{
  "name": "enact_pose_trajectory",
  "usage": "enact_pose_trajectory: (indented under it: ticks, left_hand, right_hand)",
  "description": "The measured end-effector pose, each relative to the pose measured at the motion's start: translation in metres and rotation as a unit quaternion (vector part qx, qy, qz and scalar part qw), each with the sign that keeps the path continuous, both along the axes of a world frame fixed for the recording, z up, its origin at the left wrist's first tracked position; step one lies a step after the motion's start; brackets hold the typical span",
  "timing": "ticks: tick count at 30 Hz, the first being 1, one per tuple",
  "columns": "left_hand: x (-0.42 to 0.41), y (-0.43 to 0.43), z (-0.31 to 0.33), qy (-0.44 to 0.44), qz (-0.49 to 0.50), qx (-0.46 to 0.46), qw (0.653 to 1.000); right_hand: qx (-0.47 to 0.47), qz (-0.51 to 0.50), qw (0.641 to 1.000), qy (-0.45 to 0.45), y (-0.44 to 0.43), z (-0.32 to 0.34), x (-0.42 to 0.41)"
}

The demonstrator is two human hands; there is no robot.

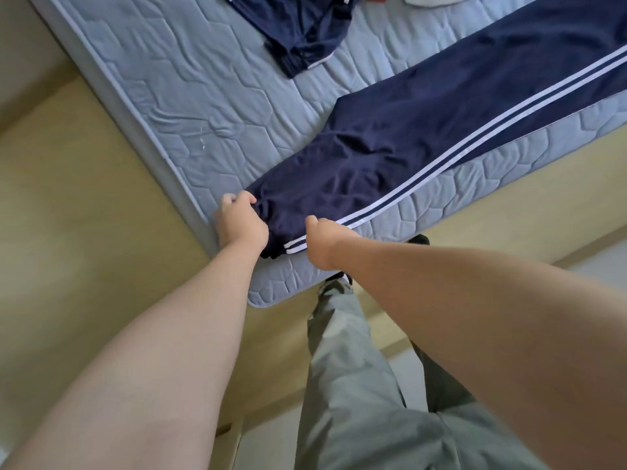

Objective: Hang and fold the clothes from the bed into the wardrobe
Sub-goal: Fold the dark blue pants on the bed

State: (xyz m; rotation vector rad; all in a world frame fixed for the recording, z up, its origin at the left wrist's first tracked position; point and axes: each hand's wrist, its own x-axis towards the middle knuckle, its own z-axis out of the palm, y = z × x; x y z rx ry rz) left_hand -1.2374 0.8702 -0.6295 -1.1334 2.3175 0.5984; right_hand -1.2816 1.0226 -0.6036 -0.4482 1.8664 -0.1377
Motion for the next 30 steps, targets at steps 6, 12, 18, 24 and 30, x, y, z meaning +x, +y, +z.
enact_pose_trajectory:
  ticks: [6, 12, 18, 24, 30]
  left_hand:
    - [-0.042, 0.057, 0.012, -0.054, -0.124, -0.018, 0.991]
    - [-0.140, 0.165, 0.027, -0.023, -0.165, 0.081, 0.983]
    - [-0.244, 0.311, 0.008, 0.001, -0.222, 0.118, 0.968]
    - [-0.311, 0.437, -0.031, -0.055, -0.300, 0.084, 0.949]
    - [-0.352, 0.484, -0.062, -0.102, -0.367, -0.006, 0.925]
  right_hand:
    - [0.037, -0.124, 0.990, 0.052, 0.057, 0.002, -0.065]
    - [0.097, -0.260, 0.952, 0.127, 0.184, -0.004, -0.168]
    - [0.113, -0.425, 0.886, 0.148, 0.349, -0.023, -0.271]
    - [0.022, -0.683, 0.727, 0.070, 0.483, -0.054, -0.362]
    - [-0.055, -0.745, 0.665, -0.002, 0.533, -0.087, -0.422]
